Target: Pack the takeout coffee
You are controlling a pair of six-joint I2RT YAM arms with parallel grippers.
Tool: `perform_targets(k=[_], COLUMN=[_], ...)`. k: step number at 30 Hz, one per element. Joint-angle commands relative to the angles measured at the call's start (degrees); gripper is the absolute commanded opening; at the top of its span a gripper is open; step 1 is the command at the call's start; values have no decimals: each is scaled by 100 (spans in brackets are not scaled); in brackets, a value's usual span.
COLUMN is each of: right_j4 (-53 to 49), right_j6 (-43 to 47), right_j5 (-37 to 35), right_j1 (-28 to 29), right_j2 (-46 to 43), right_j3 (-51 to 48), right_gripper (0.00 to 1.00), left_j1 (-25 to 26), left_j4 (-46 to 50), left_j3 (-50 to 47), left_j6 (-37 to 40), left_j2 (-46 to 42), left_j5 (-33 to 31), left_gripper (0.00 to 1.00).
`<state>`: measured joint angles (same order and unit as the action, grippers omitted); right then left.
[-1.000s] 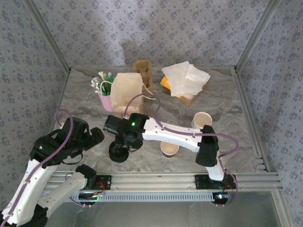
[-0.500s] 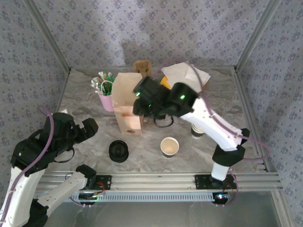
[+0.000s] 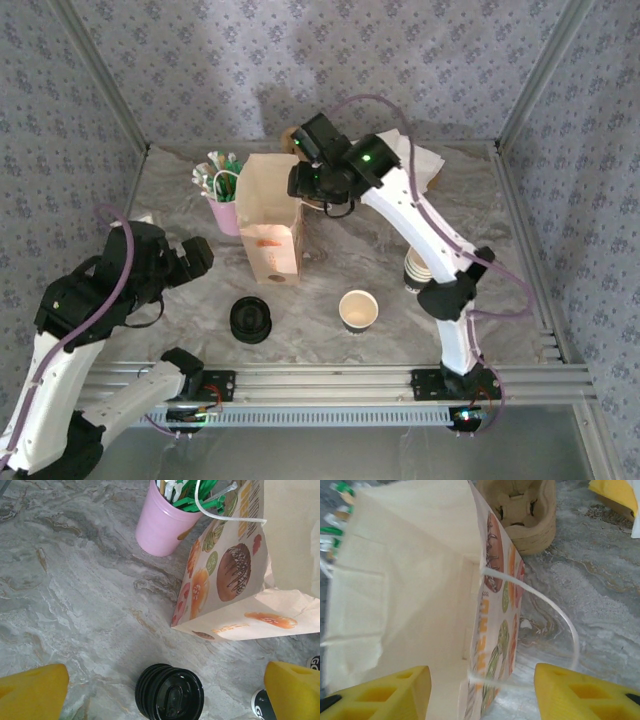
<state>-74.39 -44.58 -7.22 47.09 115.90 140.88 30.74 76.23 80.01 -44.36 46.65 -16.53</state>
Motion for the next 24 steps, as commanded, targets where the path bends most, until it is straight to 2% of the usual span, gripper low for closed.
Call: perform_targets(k=[1,7,11,20,24], right_j4=[-139,53,14,-327,-231], right_j6=[241,216,168,-58,-250], right_j5=[51,158,133,-288,-451], right_j1=[-62,-244,-253,-84,-98], right_j2=[352,692,666,-14,-524], right_j3=[294,357,399,-73,-647], right_gripper=[54,43,29,3,0], left_j1=[-27,-31,-25,-31,-27], left_j4=[-178,-187,-218,-325,-341], left_j3=[-117,-239,-284,-337,-300], left_j6=[63,15,-2,-3,24], left_j2=[-17,-56,-68,-51,-34], left_j5=[-26,76,119,215,240], left_gripper=[100,100,100,100,100])
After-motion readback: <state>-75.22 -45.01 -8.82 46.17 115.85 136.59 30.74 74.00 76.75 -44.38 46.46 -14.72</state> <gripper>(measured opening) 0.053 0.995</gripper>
